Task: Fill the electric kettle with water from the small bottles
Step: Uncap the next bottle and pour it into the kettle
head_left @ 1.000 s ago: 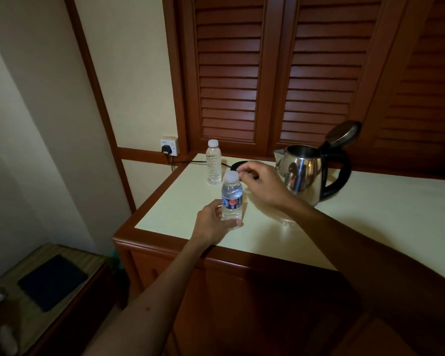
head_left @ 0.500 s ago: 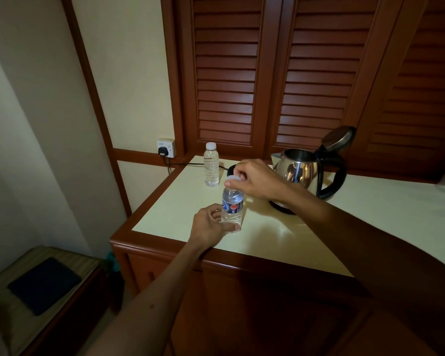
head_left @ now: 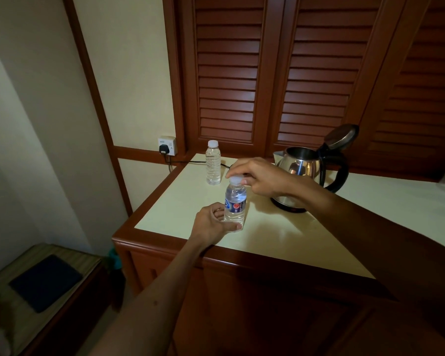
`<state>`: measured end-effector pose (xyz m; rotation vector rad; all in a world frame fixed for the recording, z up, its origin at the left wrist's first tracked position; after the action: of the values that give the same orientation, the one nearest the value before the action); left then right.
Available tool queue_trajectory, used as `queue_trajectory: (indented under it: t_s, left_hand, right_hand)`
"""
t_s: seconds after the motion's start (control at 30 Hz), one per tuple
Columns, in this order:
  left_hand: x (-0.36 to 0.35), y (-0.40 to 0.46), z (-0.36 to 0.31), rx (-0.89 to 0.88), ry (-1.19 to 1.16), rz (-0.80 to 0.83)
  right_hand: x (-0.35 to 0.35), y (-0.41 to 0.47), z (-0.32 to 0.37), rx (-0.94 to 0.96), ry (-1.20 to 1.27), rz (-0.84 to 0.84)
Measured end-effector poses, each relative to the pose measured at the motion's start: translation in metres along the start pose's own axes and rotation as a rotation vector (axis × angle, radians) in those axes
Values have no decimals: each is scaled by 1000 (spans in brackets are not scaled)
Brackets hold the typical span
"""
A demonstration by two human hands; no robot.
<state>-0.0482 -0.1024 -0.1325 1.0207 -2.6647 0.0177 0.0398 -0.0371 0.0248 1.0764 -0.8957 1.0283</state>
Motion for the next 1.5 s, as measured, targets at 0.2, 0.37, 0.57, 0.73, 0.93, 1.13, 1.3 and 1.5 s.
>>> queue_trajectory:
  t_s: [0.2,0.37,0.57,0.73,0.93,1.13,1.3,1.5]
  left_hand:
    - [0,-1,-1,-33,18,11]
    - [0,-1,-1,-57,31,24]
    - [0,-4,-3,-67,26,29]
    - [-1,-4,-1,-71,53,45]
    - [-3,-3,-4,-119,115,31]
    - [-3,-2,-4,-127,147,19]
    - [-5,-5,-10,-156,156,24]
    - [-10,-2,-17,-147,0,11]
  right_hand:
    - [-1,-1,-2,-80,-80,-41]
    - [-4,4,1,-75,-124,-54]
    - [-2,6,0,-54,-96,-38]
    - [31,-8,-14,-165,195,-311]
    - [-66,-88,-88,-483,194,-184]
    - [-106,-133,-115,-503,53,-204]
    - [-87,-164,-132,-516,-35,-213]
    - [-56,-229,-197,-736,-226,-65]
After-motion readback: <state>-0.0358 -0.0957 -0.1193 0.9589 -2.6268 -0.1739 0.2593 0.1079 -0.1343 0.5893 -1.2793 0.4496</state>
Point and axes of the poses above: each hand's wrist, its own y-axis towards the middle knuckle, its own x-axis out of the back of the hand, z = x × y, the point moved 8 cm from there along y, towards the middle knuckle, and after that the axes turned 4 degrees about -z, right-handed, at the moved point
